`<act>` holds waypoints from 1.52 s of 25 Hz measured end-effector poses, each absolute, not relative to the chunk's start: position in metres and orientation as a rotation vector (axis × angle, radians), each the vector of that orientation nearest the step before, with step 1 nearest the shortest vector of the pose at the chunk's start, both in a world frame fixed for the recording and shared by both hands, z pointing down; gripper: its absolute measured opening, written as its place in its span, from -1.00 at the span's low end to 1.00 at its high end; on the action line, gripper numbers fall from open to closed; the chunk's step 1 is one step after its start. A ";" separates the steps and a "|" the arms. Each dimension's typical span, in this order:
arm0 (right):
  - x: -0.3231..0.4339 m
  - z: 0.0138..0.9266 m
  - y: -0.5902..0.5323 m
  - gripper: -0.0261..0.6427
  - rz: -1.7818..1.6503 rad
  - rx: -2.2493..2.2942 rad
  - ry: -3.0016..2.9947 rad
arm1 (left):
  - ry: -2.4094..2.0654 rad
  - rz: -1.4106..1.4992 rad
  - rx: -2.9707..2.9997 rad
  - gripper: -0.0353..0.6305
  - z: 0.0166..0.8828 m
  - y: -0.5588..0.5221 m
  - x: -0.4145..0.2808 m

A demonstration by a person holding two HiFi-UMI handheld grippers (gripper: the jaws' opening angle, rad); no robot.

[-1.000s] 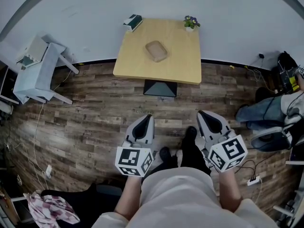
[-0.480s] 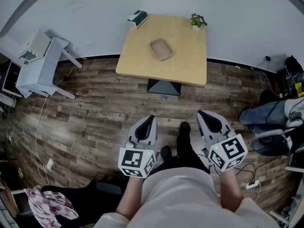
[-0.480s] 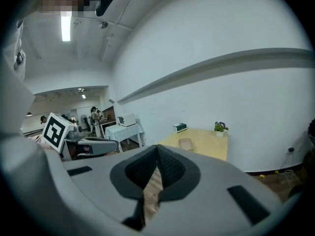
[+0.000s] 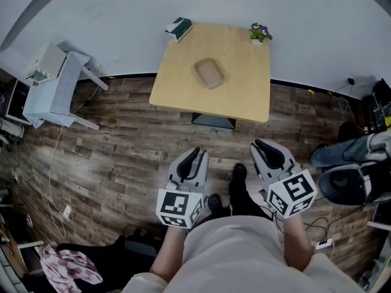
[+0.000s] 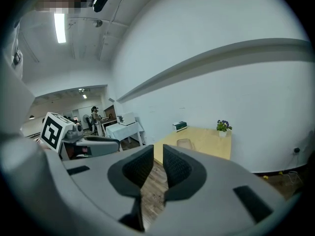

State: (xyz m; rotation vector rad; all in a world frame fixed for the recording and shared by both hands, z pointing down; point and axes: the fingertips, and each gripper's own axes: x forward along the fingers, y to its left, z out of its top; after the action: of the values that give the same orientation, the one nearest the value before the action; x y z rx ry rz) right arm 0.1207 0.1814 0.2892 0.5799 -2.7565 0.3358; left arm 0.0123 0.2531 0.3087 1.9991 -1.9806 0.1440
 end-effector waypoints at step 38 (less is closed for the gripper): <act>0.094 0.313 -0.013 -0.69 0.385 0.569 -2.716 | -1.941 0.474 1.973 -0.63 0.344 0.063 0.011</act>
State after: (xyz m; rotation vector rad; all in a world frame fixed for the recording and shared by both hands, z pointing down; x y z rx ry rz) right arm 0.0936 -0.0131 0.3126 0.5693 -2.7163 0.3855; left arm 0.0111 0.0626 0.3441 1.9727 -1.9409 0.4743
